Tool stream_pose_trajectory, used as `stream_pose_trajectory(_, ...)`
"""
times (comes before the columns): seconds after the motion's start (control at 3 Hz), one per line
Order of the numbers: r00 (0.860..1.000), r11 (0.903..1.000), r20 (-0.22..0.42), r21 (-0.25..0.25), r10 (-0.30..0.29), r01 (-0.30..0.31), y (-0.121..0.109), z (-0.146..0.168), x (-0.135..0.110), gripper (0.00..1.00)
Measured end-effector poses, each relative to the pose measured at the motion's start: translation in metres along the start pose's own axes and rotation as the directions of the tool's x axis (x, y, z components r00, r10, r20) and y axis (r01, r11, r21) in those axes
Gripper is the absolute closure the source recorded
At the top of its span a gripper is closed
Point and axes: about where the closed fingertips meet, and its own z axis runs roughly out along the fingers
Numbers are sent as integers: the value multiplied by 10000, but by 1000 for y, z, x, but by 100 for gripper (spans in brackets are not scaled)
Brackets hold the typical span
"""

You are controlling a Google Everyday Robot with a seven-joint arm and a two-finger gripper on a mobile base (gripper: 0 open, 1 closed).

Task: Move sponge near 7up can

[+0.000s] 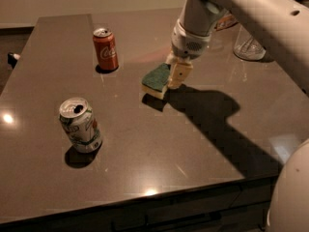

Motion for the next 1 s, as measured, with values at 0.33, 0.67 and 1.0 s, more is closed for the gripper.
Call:
stream_pose_trajectory(0.33, 9967, 9966, 162, -204, -793, 796, 16, 1, -38, 100)
stream_pose_trajectory(0.67, 9831, 9813, 261, -609, -1813, 1826, 45, 18, -77, 100)
stream_pose_trajectory(1.0, 9704, 9662, 274, -903, -2401, 2416, 68, 37, -95, 97)
